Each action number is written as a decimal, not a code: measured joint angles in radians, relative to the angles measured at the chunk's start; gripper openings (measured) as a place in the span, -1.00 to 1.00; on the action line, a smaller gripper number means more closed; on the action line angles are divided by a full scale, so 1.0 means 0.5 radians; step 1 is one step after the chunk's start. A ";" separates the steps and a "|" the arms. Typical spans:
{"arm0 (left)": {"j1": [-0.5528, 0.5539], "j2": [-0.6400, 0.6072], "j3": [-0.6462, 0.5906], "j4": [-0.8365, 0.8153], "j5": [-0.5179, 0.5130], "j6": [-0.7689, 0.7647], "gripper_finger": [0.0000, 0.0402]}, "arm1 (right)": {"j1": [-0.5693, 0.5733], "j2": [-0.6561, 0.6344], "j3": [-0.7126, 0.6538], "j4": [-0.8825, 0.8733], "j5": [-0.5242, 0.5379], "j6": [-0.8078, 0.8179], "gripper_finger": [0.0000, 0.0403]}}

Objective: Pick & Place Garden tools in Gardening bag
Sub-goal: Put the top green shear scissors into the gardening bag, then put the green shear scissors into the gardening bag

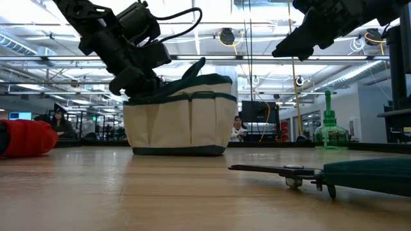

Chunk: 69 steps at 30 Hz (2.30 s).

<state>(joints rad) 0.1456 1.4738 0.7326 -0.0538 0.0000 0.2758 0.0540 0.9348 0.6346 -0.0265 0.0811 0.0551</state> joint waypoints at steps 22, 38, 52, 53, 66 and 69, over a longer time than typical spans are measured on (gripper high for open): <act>0.001 0.005 -0.005 0.280 -0.114 -0.125 -0.24 | 0.001 0.007 0.000 0.003 -0.012 -0.069 -0.24; -0.001 0.005 -0.005 0.628 -0.157 -0.257 -0.24 | 0.075 0.385 0.001 0.172 -0.226 0.211 -0.03; -0.144 0.005 -0.005 0.916 -0.179 -0.161 -0.24 | 0.423 0.639 0.000 0.460 -0.271 0.654 -0.05; -0.156 0.005 -0.005 0.948 -0.207 -0.189 -0.24 | 0.449 0.655 0.000 0.494 -0.271 0.674 -0.06; -0.204 0.003 -0.005 1.196 -0.241 -0.173 -0.24 | 0.730 0.816 0.000 0.681 -0.193 0.937 -0.08; -0.204 0.003 -0.005 1.202 -0.285 -0.200 -0.24 | 0.792 0.854 0.001 0.738 -0.160 1.030 -0.09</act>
<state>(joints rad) 0.0437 1.4754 0.7303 0.5473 -0.1427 0.1760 0.4501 1.3619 0.6350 0.3426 0.0008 0.5701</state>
